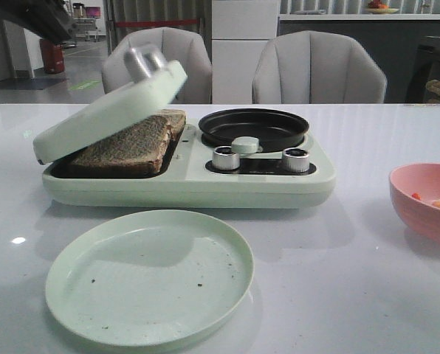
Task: Make breakfast with bread and shrimp
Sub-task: 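Push the sandwich maker lid down closed with the left gripper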
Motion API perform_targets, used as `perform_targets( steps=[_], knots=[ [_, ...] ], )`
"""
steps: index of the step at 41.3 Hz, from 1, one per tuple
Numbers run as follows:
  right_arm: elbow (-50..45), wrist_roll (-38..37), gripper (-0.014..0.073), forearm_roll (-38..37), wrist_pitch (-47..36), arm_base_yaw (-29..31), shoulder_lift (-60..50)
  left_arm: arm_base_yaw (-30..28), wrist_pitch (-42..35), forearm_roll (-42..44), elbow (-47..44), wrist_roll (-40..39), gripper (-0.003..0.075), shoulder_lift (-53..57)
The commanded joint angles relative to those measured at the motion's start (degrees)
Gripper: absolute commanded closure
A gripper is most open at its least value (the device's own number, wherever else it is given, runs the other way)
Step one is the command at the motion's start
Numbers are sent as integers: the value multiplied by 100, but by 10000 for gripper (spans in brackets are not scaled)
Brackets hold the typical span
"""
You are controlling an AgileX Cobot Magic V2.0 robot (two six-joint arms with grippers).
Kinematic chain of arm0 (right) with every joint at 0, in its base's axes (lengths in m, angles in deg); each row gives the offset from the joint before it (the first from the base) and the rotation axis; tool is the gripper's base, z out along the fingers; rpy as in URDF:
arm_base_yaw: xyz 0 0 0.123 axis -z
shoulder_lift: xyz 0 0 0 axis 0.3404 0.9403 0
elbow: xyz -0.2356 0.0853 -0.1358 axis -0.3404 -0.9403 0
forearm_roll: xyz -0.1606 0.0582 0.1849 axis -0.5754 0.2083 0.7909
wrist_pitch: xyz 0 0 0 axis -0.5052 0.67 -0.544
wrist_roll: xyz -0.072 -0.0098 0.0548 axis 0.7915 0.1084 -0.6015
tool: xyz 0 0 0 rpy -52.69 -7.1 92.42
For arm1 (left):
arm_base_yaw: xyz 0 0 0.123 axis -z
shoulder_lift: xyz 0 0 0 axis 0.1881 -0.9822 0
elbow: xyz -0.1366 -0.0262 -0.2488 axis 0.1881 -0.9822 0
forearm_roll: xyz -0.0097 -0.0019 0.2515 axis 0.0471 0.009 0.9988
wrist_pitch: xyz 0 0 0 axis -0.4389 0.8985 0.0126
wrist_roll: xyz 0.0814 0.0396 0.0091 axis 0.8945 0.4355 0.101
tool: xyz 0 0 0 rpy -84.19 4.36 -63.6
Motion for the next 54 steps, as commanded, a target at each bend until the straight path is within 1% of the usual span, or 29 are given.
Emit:
perform_targets(
  steps=[1, 6, 14, 19, 23, 26, 31, 39, 47, 54],
  knots=[
    [142, 5, 151, -15, -290, 26, -46, 403, -207, -68, 10, 28, 622, 671],
    [142, 5, 151, -15, -290, 26, -46, 964, -503, 134, -443, 37, 622, 1190],
    [142, 5, 151, -15, -290, 26, -46, 2082, -1097, 803, -1362, 37, 621, 2023],
    [142, 5, 151, -15, -290, 26, -46, 2767, -1213, 1024, -1910, 37, 622, 2497],
    [142, 5, 151, -15, -290, 26, -46, 3181, -1390, 1024, -2309, 37, 622, 2805],
    [142, 5, 151, -15, -290, 26, -46, 3456, -1695, 1024, -2652, 27, 622, 3108],
    [142, 5, 151, -15, -290, 26, -46, 3630, -1974, 1024, -3119, 27, 622, 3558],
    [142, 5, 151, -15, -290, 26, -46, 3630, -1936, 1024, -3753, 27, 622, 4272],
    [142, 5, 151, -15, -290, 26, -46, 3630, -1936, 1024, -4050, 27, 622, 4873],
    [142, 5, 151, -15, -290, 26, -46, 3630, -1957, 1014, -4089, 27, 622, 5001]
  ],
)
